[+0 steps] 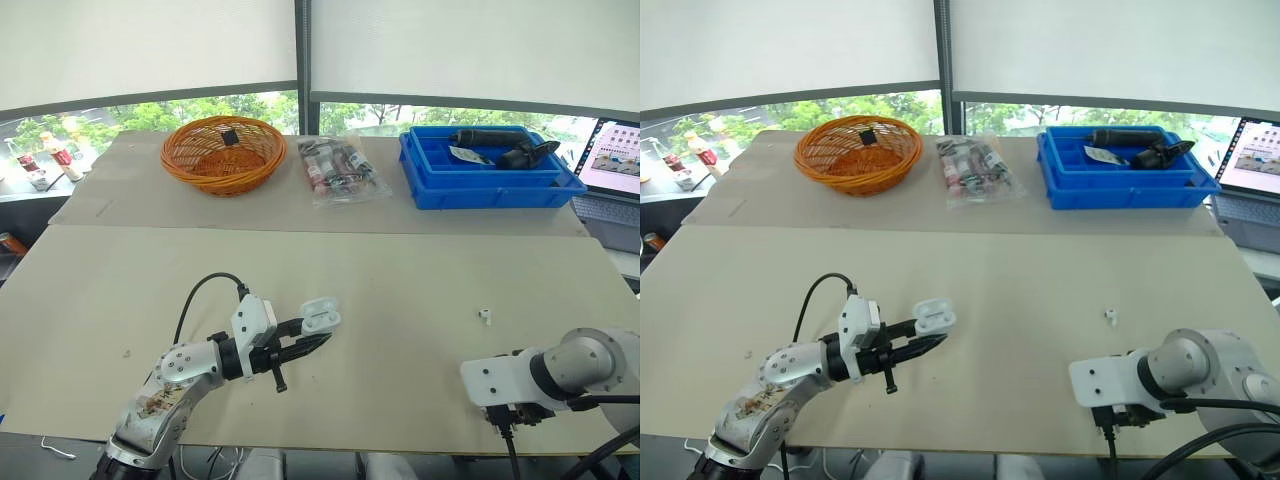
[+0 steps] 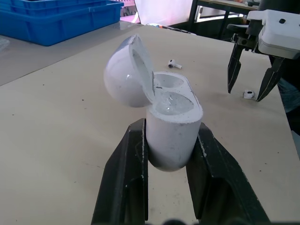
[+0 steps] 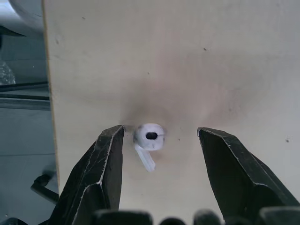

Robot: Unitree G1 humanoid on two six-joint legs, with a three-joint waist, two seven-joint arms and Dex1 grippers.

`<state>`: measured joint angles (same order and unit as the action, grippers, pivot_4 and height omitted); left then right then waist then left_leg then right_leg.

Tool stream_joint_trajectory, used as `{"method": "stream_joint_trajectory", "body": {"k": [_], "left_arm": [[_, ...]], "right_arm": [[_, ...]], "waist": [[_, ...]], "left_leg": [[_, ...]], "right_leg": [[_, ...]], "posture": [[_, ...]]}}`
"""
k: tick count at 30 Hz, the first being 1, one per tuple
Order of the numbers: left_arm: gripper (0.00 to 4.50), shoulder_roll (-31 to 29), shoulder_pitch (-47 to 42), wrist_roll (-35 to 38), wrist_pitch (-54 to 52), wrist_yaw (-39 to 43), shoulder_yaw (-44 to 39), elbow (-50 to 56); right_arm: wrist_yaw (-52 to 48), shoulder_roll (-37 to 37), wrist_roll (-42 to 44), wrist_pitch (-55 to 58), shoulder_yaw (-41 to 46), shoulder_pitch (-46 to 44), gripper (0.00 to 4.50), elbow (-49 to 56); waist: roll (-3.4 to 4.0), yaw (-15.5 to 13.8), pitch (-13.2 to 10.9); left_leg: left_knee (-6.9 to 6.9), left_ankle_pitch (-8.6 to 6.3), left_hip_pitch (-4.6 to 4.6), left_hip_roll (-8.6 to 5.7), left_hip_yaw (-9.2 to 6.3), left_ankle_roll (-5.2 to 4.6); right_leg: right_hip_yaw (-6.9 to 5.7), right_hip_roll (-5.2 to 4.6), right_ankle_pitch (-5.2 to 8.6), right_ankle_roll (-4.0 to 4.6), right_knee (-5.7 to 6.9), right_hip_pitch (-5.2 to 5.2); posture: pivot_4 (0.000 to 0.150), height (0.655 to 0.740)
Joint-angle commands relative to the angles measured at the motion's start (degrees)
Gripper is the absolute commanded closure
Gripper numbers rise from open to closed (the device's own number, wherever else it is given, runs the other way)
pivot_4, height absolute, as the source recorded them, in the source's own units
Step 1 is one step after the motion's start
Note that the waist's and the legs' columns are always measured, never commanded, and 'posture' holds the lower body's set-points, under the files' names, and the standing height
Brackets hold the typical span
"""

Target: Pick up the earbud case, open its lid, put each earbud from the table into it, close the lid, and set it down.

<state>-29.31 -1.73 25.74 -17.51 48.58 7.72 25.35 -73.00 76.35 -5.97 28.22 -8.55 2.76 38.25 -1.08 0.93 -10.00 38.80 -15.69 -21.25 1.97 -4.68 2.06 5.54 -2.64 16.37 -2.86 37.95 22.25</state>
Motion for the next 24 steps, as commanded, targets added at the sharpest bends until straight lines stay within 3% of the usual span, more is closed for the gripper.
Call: {"method": "stream_joint_trajectory", "body": {"k": [1,16,24], "left_arm": [[3.91,0.17,-0.27,-0.19,1.25,0.35,0.14,0.90],[3.91,0.64,-0.12,-0.65,1.33,0.40,0.28,0.85],[3.91,0.85,-0.43,-0.67,1.24,0.38,0.42,0.83]], "right_arm": [[-0.88,0.17,0.92,0.15,0.16,-0.66,1.71,1.85],[-1.11,-0.07,-0.82,-2.22,-2.62,-2.74,1.71,-2.56],[-1.22,0.03,-1.19,-2.53,-2.62,-2.54,4.18,-3.80]], "waist": [[0.00,-0.01,0.00],[0.00,0.01,0.00],[-0.09,0.28,0.03]], "left_leg": [[0.00,0.00,0.00,0.00,0.00,0.00],[0.00,0.00,0.00,0.00,0.00,0.00],[0.01,0.00,0.04,0.02,0.00,0.00]], "right_leg": [[0.00,0.00,0.00,0.00,0.00,0.00],[0.00,0.00,0.00,0.00,0.00,0.00],[0.00,0.01,-0.01,0.01,0.01,-0.02]], "posture": [[0.150,0.7114],[0.150,0.7114],[0.150,0.7114]]}}
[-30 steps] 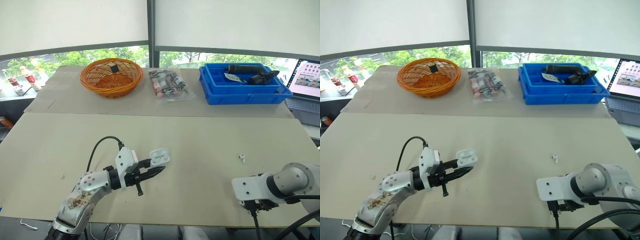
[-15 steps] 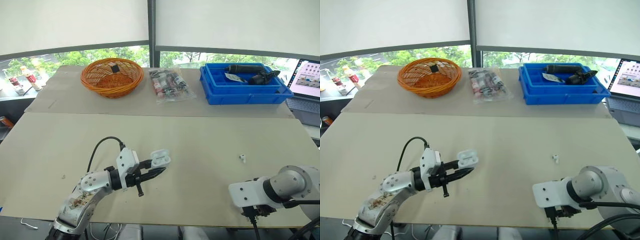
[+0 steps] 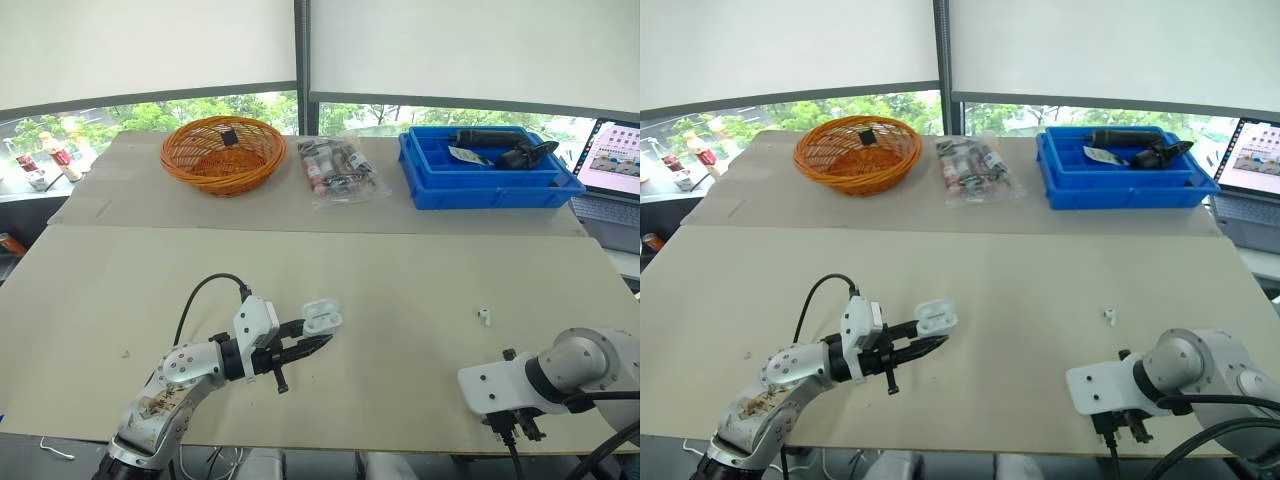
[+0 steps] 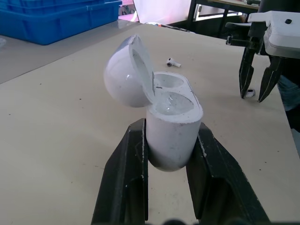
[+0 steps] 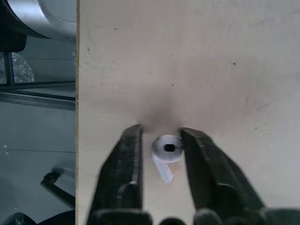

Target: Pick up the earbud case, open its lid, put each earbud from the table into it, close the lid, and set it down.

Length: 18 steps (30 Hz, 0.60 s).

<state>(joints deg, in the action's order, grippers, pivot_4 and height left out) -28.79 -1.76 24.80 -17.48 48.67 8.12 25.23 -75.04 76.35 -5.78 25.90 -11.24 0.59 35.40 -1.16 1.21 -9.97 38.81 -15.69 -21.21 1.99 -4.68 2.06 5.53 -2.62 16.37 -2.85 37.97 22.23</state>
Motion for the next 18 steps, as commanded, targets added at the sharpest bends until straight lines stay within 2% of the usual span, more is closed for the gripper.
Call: {"method": "stream_joint_trajectory", "body": {"k": [1,2,3,13,18], "left_arm": [[3.91,0.38,-0.45,0.27,1.20,0.27,0.06,0.95],[3.91,0.45,-0.50,0.26,1.17,0.23,0.13,0.95],[3.91,0.52,-0.54,0.25,1.17,0.21,0.18,0.94],[3.91,0.89,-0.79,0.19,1.32,0.10,0.05,0.63],[3.91,1.20,-0.56,0.37,1.29,-0.24,-0.11,0.89]], "right_arm": [[0.75,0.03,-1.30,-0.16,0.13,-0.49,4.22,-0.90],[0.73,-0.15,-1.02,-0.04,0.28,-0.74,4.46,-0.65],[0.75,-0.32,-0.80,0.07,0.40,-0.99,4.50,-0.40],[1.70,-2.84,3.36,1.64,4.30,-3.59,4.50,1.11],[0.78,-4.46,10.04,5.27,8.96,-4.64,4.50,4.05]], "waist": [[0.00,-0.03,0.00],[0.00,-0.08,0.00],[0.00,-0.10,0.00],[0.03,-0.01,-0.02],[0.05,-0.29,-0.03]], "left_leg": [[0.00,0.00,0.01,0.00,0.00,0.00],[0.00,0.00,0.01,0.00,0.00,0.00],[0.00,0.00,0.02,0.00,0.00,0.00],[0.00,0.00,0.01,-0.01,0.00,0.00],[0.00,0.00,-0.05,-0.02,0.00,0.00]], "right_leg": [[0.00,0.00,0.00,0.00,0.01,-0.01],[0.00,0.00,0.00,0.00,0.01,-0.01],[0.00,0.00,0.00,0.00,0.01,-0.01],[0.01,0.00,0.00,0.00,0.03,0.01],[0.00,-0.02,0.00,0.00,-0.01,0.02]], "posture": [[0.150,0.7114],[0.150,0.7114],[0.150,0.7114],[0.150,0.7114],[0.150,0.7114]]}}
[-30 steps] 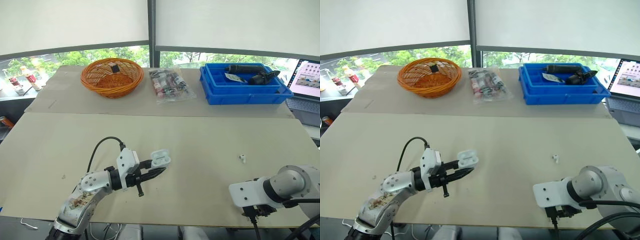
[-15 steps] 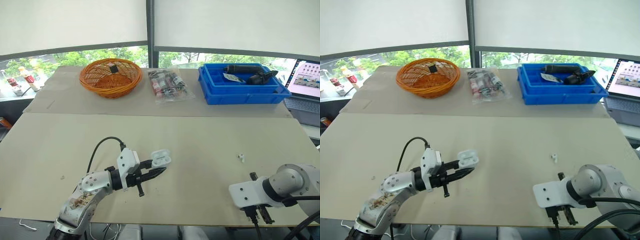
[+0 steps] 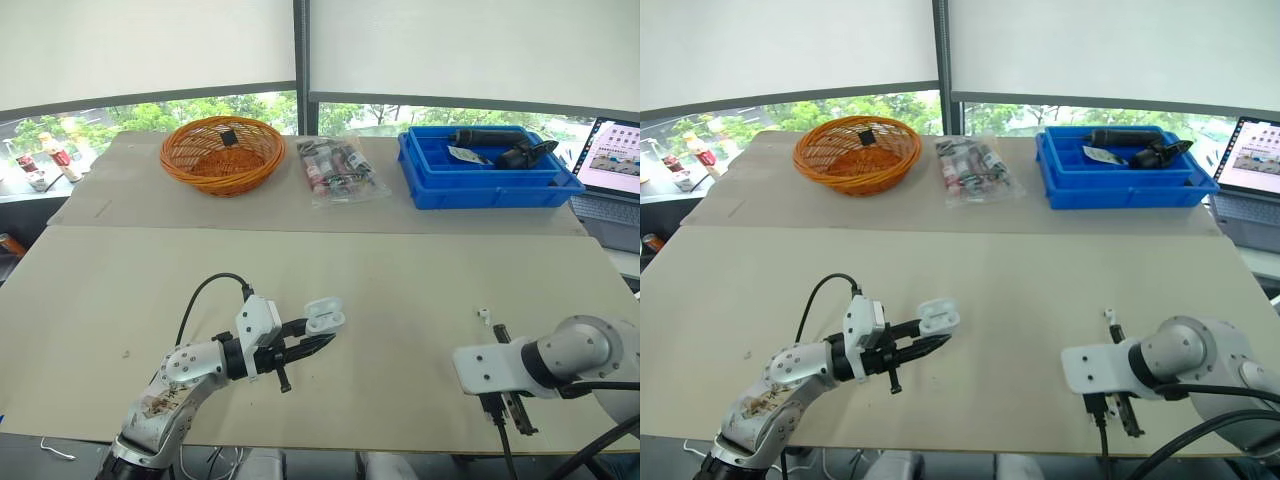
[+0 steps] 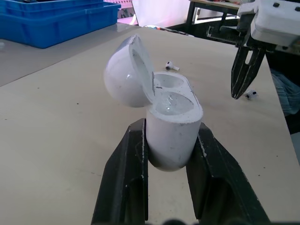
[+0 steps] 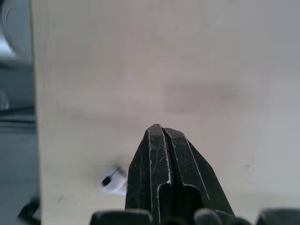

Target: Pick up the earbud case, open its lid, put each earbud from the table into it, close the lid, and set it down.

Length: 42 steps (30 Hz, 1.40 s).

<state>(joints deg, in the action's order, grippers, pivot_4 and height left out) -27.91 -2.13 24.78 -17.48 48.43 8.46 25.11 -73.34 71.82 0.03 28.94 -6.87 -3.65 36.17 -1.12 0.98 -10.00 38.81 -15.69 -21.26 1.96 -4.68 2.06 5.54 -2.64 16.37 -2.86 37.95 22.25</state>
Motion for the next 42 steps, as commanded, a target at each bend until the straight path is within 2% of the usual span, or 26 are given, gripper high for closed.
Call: {"method": "stream_joint_trajectory", "body": {"k": [1,3,4,8,9,15,22,26,28,29,34,42], "left_arm": [[3.91,0.34,-0.07,0.41,1.33,-0.02,-0.49,1.06],[3.91,0.36,0.22,0.39,1.44,-0.02,-0.47,1.23],[3.91,0.41,0.37,0.39,1.50,-0.05,-0.43,1.35],[3.91,0.65,0.57,0.38,1.59,-0.23,-0.30,1.57],[3.91,0.71,0.58,0.37,1.59,-0.25,-0.30,1.58],[3.91,0.89,0.78,0.20,1.72,-0.50,-0.41,1.74],[3.91,0.56,0.87,0.39,1.57,-0.59,-0.93,2.00],[3.91,0.52,1.29,0.25,1.74,-0.49,-0.85,1.98],[3.91,0.61,1.36,0.21,1.74,-0.52,-0.72,1.99],[3.91,0.67,1.37,0.17,1.73,-0.54,-0.62,1.98],[3.91,0.91,1.11,0.10,1.69,-0.55,-0.33,1.82],[3.91,0.80,1.08,0.09,1.51,-0.64,-0.46,1.96]], "right_arm": [[-1.75,0.69,5.59,2.47,6.15,0.37,4.50,3.82],[-2.87,2.33,6.17,1.10,8.40,2.50,4.50,3.95],[-3.53,3.78,5.13,-1.20,9.31,4.36,3.87,3.43],[-2.59,7.21,-0.83,-13.93,10.44,9.70,2.57,-0.57],[-2.84,7.68,-1.47,-16.48,10.75,10.88,2.54,-1.38],[-1.92,7.68,-4.64,-24.21,10.97,15.04,2.54,-5.85],[-3.57,5.41,0.81,-18.87,15.81,17.90,2.54,-3.72],[-5.83,4.23,6.70,-11.35,20.94,18.61,3.66,-0.67],[-4.16,3.77,5.57,-10.55,20.61,18.04,4.38,-1.09],[-2.88,3.61,4.11,-10.99,19.79,17.63,4.48,-1.86],[1.14,3.32,-1.63,-13.83,14.43,15.66,4.50,-5.49],[2.26,2.71,-3.32,-15.03,10.14,14.96,4.50,-8.28]], "waist": [[0.02,-0.18,-0.01],[0.03,-0.33,-0.01],[0.03,-0.36,-0.01],[0.03,-0.22,-0.01],[0.03,-0.20,-0.01],[0.05,-0.03,-0.02],[0.06,-0.15,-0.02],[0.06,-0.11,-0.02],[0.06,-0.15,-0.02],[0.06,-0.15,-0.02],[0.06,-0.15,-0.02],[0.06,-0.14,-0.02]], "left_leg": [[0.00,0.00,-0.01,0.00,0.00,-0.01],[-0.01,-0.02,-0.03,0.00,0.00,-0.03],[-0.01,-0.02,-0.04,0.00,0.00,-0.04],[0.00,-0.03,-0.04,-0.01,0.00,-0.05],[-0.01,-0.03,-0.03,-0.01,0.01,-0.05],[-0.02,-0.03,-0.01,0.00,0.02,-0.05],[-0.01,-0.03,-0.02,-0.01,0.02,-0.05],[-0.01,-0.03,-0.01,0.00,0.01,-0.05],[-0.01,-0.03,-0.01,0.00,0.01,-0.05],[-0.01,-0.03,-0.01,0.00,0.01,-0.05],[0.00,-0.03,-0.01,-0.01,0.02,-0.05],[0.00,-0.03,-0.02,-0.01,0.02,-0.05]], "right_leg": [[0.00,0.00,0.00,0.00,-0.01,0.01],[-0.01,-0.01,0.00,-0.01,-0.03,0.01],[-0.02,-0.02,0.01,-0.01,-0.04,0.01],[-0.03,-0.03,0.01,-0.01,-0.08,0.00],[-0.02,-0.03,0.01,-0.01,-0.06,0.00],[0.00,-0.02,0.01,-0.01,-0.04,0.01],[0.00,-0.02,0.01,-0.01,-0.03,0.00],[0.01,-0.01,0.01,-0.01,-0.01,0.00],[0.00,-0.01,0.01,-0.01,-0.01,-0.01],[0.00,-0.01,0.01,-0.01,-0.01,-0.01],[0.00,-0.02,0.01,-0.01,-0.03,-0.01],[0.02,-0.02,0.01,-0.01,-0.03,0.00]], "posture": [[0.150,0.7114],[0.150,0.7114],[0.150,0.7114],[0.150,0.7114],[0.150,0.7114],[0.150,0.7114],[0.150,0.7114],[0.150,0.7114],[0.150,0.7114],[0.150,0.7114],[0.150,0.7114],[0.150,0.7114]]}}
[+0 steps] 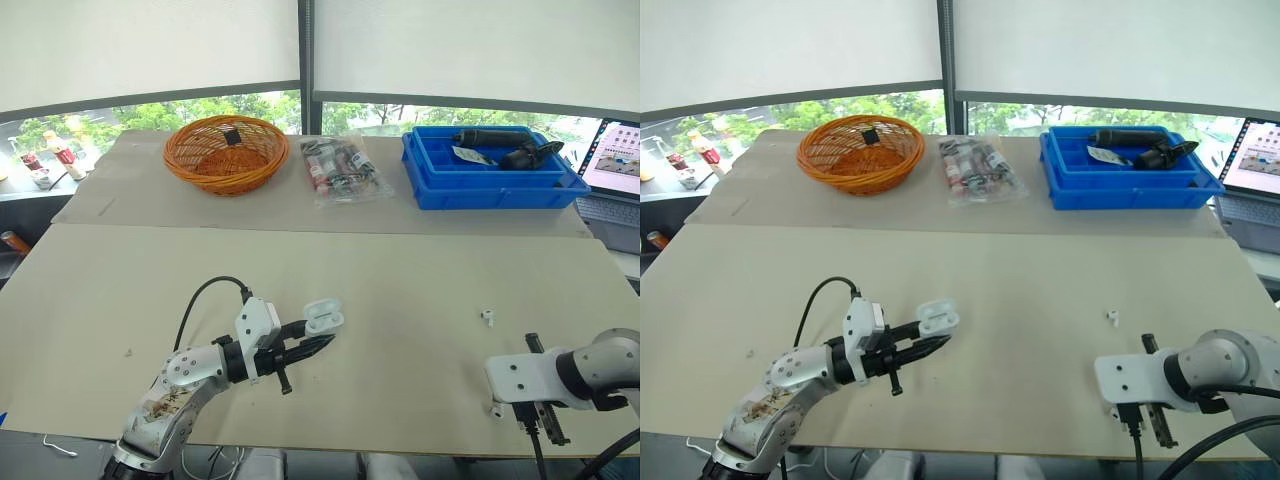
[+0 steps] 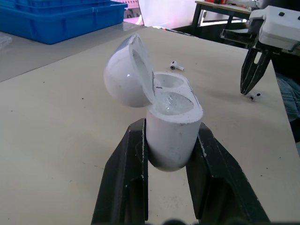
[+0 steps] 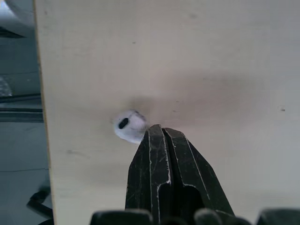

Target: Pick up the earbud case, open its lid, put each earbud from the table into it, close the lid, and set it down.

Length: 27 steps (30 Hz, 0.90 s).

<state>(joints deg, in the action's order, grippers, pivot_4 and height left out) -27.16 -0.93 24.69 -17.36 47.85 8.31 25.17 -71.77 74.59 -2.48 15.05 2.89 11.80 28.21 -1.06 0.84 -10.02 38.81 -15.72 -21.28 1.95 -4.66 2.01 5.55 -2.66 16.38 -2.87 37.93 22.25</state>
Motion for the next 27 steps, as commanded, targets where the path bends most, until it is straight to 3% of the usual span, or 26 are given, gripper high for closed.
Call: {"method": "stream_joint_trajectory", "body": {"k": [1,18,27], "left_arm": [[3.91,0.04,-0.12,0.18,1.39,-0.07,-0.30,1.90],[3.91,0.26,-0.67,0.21,1.68,0.29,-0.16,1.40],[3.91,0.25,-0.71,0.14,1.65,0.35,-0.22,1.38]], "right_arm": [[0.94,-0.04,-1.26,-1.50,0.22,-0.39,4.50,-0.70],[-0.32,1.22,-1.46,2.11,4.60,4.72,4.50,-0.03],[-0.65,0.71,-0.03,4.47,7.17,3.23,4.50,0.78]], "waist": [[0.00,0.00,0.00],[-0.02,-0.13,0.01],[-0.01,-0.08,0.01]], "left_leg": [[0.00,0.00,0.00,0.00,0.00,0.00],[0.01,0.00,0.00,0.00,0.00,0.00],[0.01,0.00,0.00,0.00,0.00,0.00]], "right_leg": [[0.00,0.00,0.00,0.00,0.00,0.00],[-0.01,0.00,0.00,0.00,0.00,-0.02],[-0.01,0.00,0.00,0.00,0.00,-0.02]], "posture": [[0.150,0.7114],[0.150,0.7114],[0.150,0.7114]]}}
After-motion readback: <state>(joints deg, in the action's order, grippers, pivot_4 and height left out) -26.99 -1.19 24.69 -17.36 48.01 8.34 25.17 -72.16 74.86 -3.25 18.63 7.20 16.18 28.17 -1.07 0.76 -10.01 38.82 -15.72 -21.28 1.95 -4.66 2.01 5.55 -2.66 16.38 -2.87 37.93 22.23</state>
